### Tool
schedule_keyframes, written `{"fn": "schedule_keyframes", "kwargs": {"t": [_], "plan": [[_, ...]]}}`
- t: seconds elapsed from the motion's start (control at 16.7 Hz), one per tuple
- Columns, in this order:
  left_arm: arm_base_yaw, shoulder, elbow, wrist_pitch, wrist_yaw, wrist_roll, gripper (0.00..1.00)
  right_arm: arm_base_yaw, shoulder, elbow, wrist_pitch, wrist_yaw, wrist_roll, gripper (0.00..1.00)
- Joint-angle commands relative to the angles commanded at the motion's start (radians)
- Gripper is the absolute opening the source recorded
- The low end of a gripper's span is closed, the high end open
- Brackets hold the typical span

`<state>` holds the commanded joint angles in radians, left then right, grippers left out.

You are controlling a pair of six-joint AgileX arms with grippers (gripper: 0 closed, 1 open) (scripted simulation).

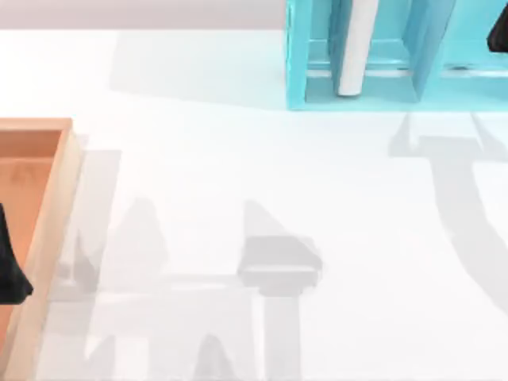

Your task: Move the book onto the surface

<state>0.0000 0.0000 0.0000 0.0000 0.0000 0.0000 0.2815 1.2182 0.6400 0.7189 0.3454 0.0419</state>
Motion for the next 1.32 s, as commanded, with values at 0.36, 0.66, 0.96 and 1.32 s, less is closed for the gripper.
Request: {"fn": "schedule_keyframes", "kwargs": {"t": [0.36,0.66,0.96,1.32], "plan": [[0.000,0.000,0.000,0.000,0.000,0.000,1.00,0.144,0.619,0.228,0.238,0.144,0.027,1.00],[0.000,0.000,0.000,0.000,0.000,0.000,1.00,0.222,0.946,0.352,0.347,0.217,0.038,1.00],[0.000,0.000,0.000,0.000,0.000,0.000,1.00,0.241,1.016,0.385,0.369,0.235,0.039,1.00],[0.000,0.000,0.000,0.000,0.000,0.000,1.00,0.228,1.035,0.419,0.354,0.223,0.038,1.00]]}}
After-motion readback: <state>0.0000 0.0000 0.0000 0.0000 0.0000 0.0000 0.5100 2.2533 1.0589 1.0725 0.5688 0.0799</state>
